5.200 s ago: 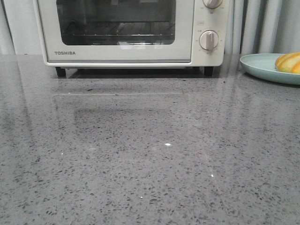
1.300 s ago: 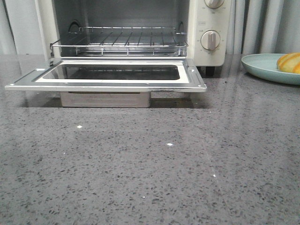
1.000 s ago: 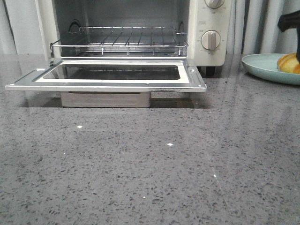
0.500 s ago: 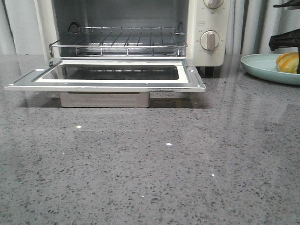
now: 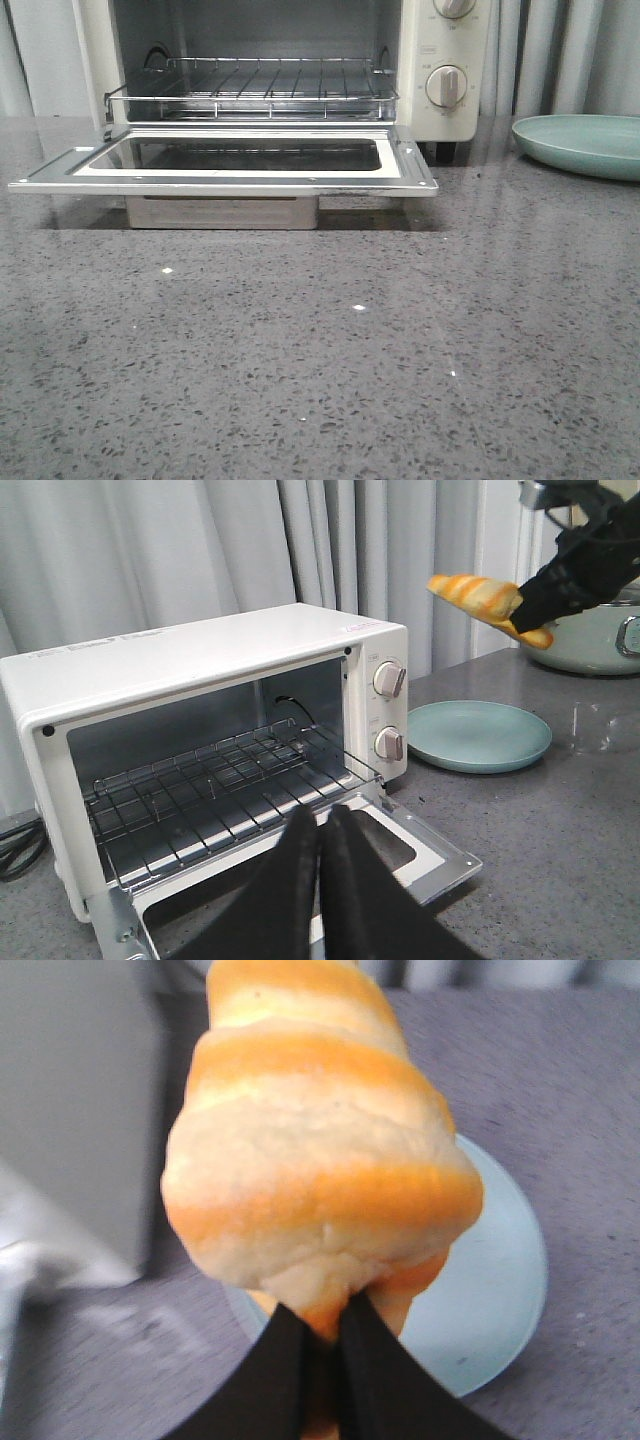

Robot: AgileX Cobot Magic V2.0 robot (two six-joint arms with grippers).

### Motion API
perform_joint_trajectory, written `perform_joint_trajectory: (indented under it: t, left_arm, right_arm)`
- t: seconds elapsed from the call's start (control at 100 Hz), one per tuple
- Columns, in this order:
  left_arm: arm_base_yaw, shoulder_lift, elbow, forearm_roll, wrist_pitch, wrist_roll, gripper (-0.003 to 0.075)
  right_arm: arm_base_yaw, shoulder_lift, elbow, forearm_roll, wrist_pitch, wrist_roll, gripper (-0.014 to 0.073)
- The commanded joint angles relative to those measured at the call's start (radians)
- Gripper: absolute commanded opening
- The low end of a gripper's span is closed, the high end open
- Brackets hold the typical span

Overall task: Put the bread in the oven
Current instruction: 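Carry the croissant with the right gripper into the oven above the rack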

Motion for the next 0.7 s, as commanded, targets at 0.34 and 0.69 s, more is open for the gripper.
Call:
perform_joint_trajectory:
  t: [0.34,0.69]
  left_arm:
    - [0.004,0.005,-0.028,-0.022,-0.090,0.000,-0.0021]
    - [0.004,0.005,-0.029,-0.030,-0.088,0.000,-0.0021]
  right_arm:
    - [0.614,-0.064,-0.031,-0.064,-0.050,-0.059,-0.0067]
    - [0.596,0.241,-0.155,-0.231,-0.140,-0.059,-0.0068]
